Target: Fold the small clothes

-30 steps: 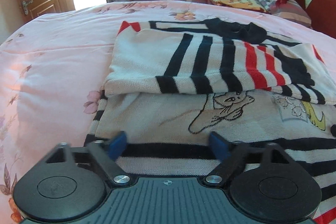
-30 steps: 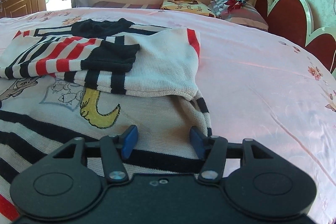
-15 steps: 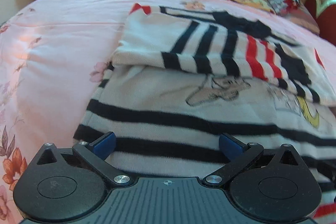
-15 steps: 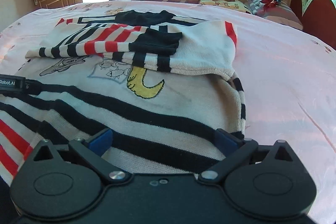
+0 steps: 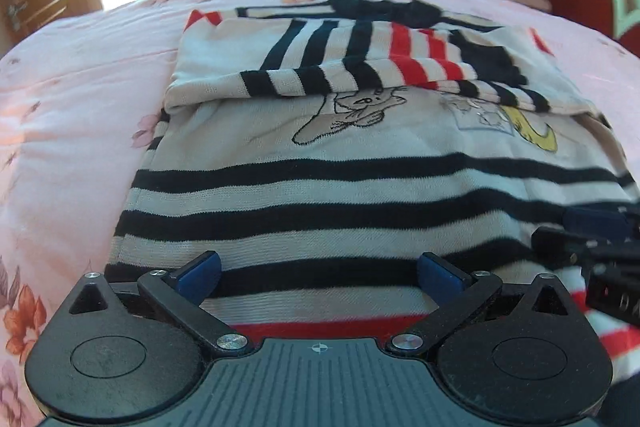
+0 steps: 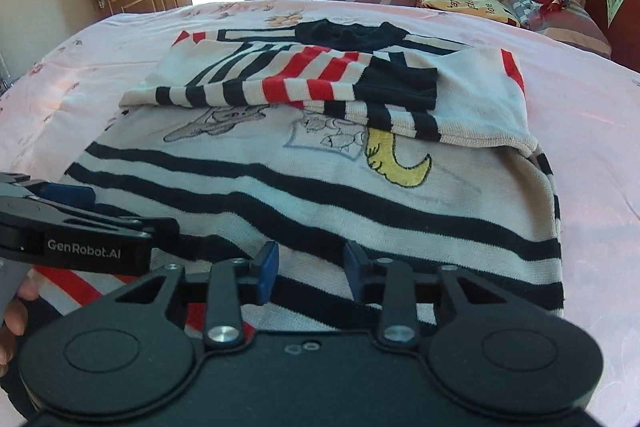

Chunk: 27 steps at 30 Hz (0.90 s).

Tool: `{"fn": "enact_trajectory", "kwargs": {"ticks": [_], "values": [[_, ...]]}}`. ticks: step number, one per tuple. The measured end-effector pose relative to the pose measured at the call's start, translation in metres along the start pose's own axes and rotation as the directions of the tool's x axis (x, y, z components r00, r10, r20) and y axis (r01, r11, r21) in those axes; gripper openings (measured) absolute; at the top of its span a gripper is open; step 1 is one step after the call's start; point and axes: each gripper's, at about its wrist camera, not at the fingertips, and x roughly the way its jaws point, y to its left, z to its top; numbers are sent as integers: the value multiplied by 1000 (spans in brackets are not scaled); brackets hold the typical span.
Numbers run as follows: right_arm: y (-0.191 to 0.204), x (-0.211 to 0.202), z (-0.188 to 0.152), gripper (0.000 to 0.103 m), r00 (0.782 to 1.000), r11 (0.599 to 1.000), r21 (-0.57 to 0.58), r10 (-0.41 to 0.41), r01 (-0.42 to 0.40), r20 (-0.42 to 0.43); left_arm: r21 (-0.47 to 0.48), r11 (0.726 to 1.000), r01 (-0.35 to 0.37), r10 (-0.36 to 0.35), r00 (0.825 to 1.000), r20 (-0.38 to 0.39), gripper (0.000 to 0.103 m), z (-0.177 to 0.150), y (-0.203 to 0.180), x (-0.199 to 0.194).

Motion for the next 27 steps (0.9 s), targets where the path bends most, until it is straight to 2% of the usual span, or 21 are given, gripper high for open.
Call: {"fn": "enact_trajectory", "kwargs": {"ticks": [2, 4, 7, 11, 13, 14, 17, 20, 24, 27], "values": [[-1, -3, -9, 34, 996, 994, -64, -85, 85, 12, 25, 1000, 9, -9, 1000, 11, 103, -8, 12, -5], [-11, -10, -18, 45, 978, 974, -87, -206, 208, 32, 11, 1000, 26, -26, 1000, 7, 103, -13, 28, -9], [-41, -23, -27, 59, 968, 968, 28, -250, 250, 4, 5, 999, 34, -34, 999, 11, 103, -23, 44, -16], [-40, -35, -32, 59, 947, 943, 85, -321, 323, -30, 14, 999, 39, -40, 999, 9, 103, -33, 53, -25], [-28, -46, -35, 38, 956, 948, 123, -293, 294, -21, 0, 999, 45, -45, 999, -3, 103, -34, 55, -32], [-20, -51, -35, 36, 964, 954, 139, -266, 264, -5, -3, 998, 55, -55, 998, -6, 103, -33, 55, -36], [9, -60, -32, 36, 977, 967, 154, -211, 204, 34, 10, 994, 105, -105, 994, 8, 103, -31, 48, -46], [37, -58, -28, 36, 986, 978, 139, -164, 158, 37, 15, 990, 140, -140, 990, 9, 103, -28, 37, -51], [61, -51, -28, 39, 989, 984, 106, -149, 147, 16, 57, 989, 137, -138, 990, 6, 103, -35, 27, -52], [63, -40, -40, 43, 984, 980, 95, -174, 178, -43, 80, 990, 119, -117, 993, -30, 103, -48, 28, -42]]}}
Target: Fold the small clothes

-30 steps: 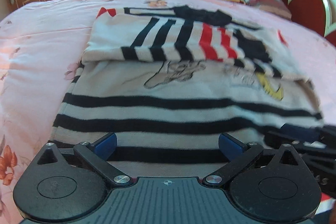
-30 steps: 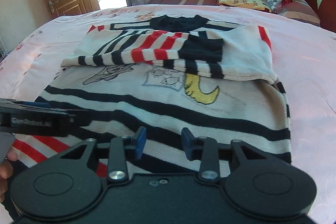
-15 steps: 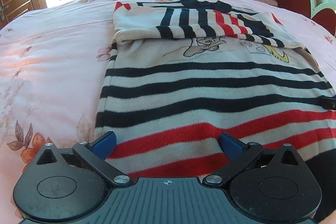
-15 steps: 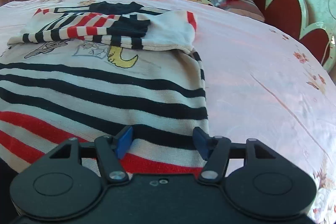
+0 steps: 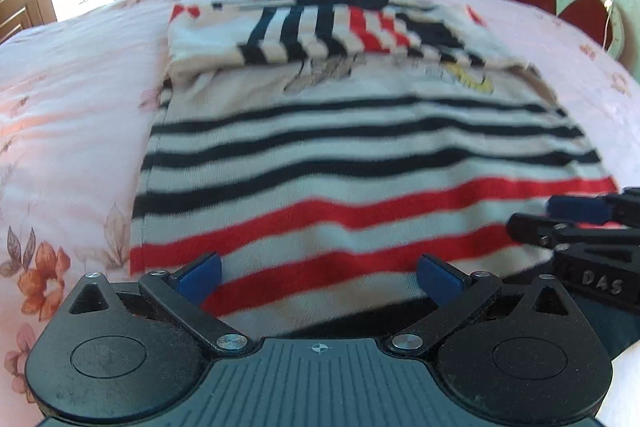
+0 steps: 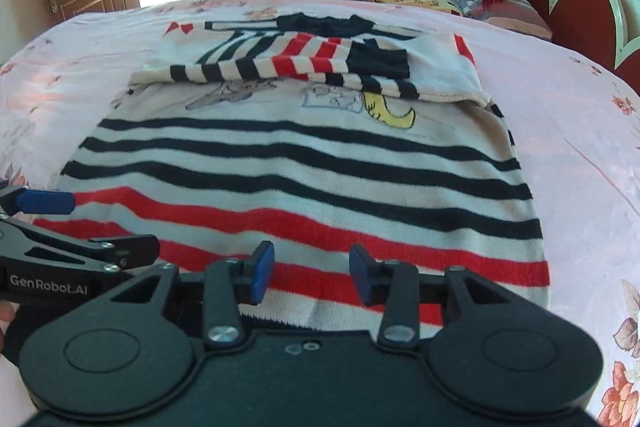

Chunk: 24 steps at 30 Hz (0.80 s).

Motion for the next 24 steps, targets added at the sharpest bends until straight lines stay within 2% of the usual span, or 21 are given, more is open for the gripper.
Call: {"fn": "enact_trajectory", "kwargs": {"ticks": [2, 4, 5, 12, 16, 18, 21, 24], "values": [[-7, 0, -11, 48, 1000, 1000, 4, -22, 22, 7, 35, 999, -5, 4, 999, 36, 103, -9, 0, -3], [-15, -5, -19, 57, 998, 998, 8, -56, 56, 14, 36, 999, -4, 3, 999, 35, 103, -12, 3, -7], [-20, -8, -23, 58, 998, 998, 16, -69, 68, 15, 34, 999, -1, 0, 999, 32, 103, -14, 5, -9], [-52, -26, -46, 59, 993, 990, 87, -116, 114, 18, 34, 999, -4, 3, 999, 32, 103, -24, 14, -17], [-53, -36, -50, 56, 992, 987, 98, -127, 125, 9, 22, 1000, -8, 7, 1000, 24, 103, -29, 16, -26], [-48, -45, -49, 51, 994, 990, 98, -110, 106, 30, 6, 1000, -3, 3, 1000, 31, 103, -32, 17, -37], [-36, -57, -49, 49, 996, 995, 89, -60, 54, 60, -15, 999, 30, -29, 999, 45, 103, -38, 17, -52], [-17, -60, -49, 47, 998, 999, 52, -17, 13, 66, 9, 999, 36, -36, 999, 32, 103, -46, 11, -52]]}}
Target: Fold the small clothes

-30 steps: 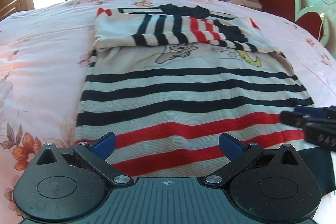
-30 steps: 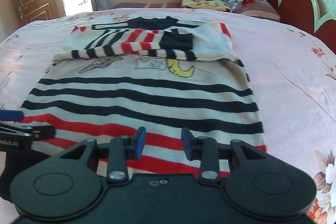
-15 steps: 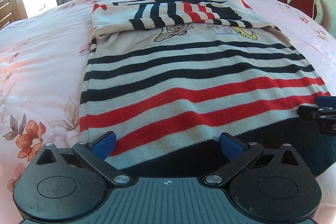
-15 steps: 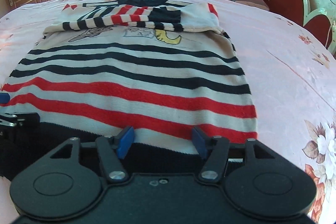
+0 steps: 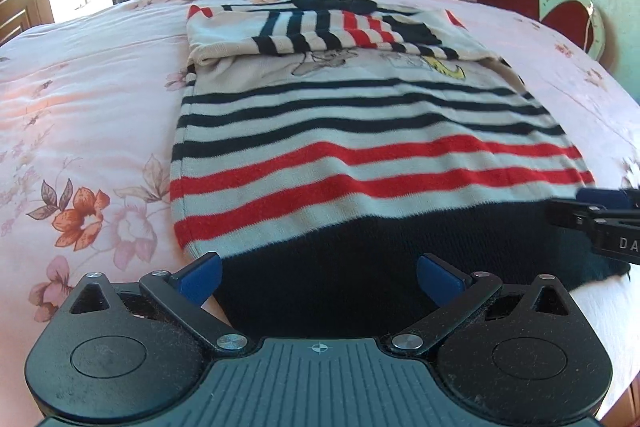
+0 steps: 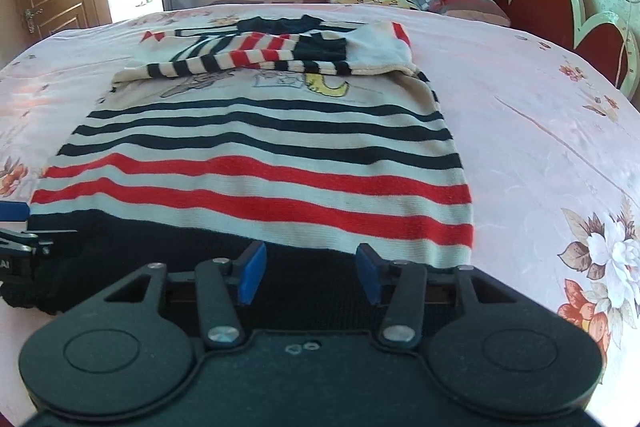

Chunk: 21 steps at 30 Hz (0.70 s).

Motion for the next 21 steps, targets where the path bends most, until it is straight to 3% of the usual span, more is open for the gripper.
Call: {"fn": "enact_trajectory", "kwargs": {"ticks": [5, 21], "values": [[18, 14, -13, 47, 998, 998, -63, -14, 10, -56, -12, 1000, -15, 15, 1000, -12, 103, -20, 5, 9], [-5, 4, -33, 60, 997, 998, 10, -68, 68, -26, -74, 997, -22, 21, 1000, -16, 103, -29, 19, 0]]}}
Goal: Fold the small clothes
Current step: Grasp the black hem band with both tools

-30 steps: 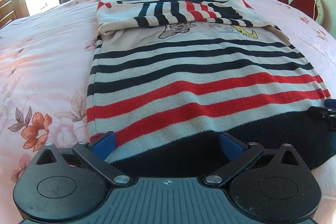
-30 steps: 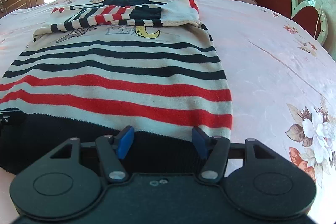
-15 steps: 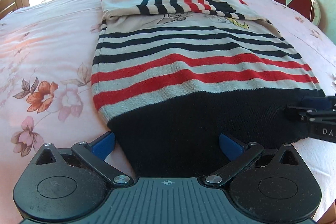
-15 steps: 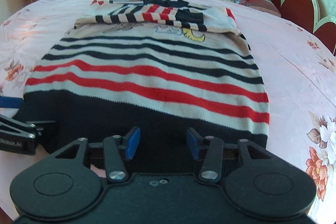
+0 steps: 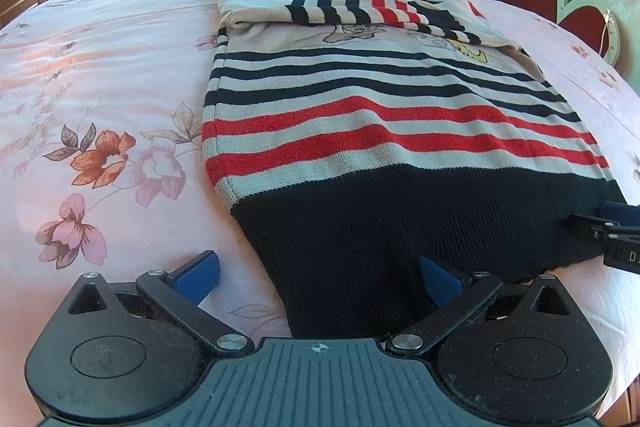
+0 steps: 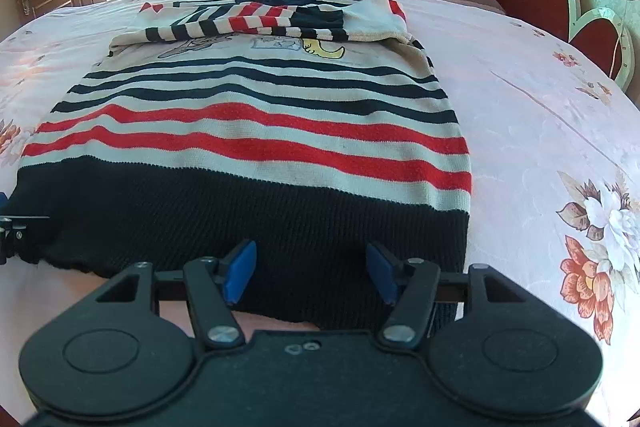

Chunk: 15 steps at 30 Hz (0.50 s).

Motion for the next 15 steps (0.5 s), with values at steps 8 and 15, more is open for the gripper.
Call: {"fn": "enact_trajectory", "kwargs": {"ticks": [8, 15], "values": [[-7, -10, 3, 63, 1000, 997, 77, 26, -27, 9, -31, 998, 46, -46, 999, -9, 103, 1, 4, -6], [-18, -21, 4, 69, 1000, 991, 136, 14, -17, 24, -103, 985, 139, -142, 990, -20, 103, -3, 22, -16]]}}
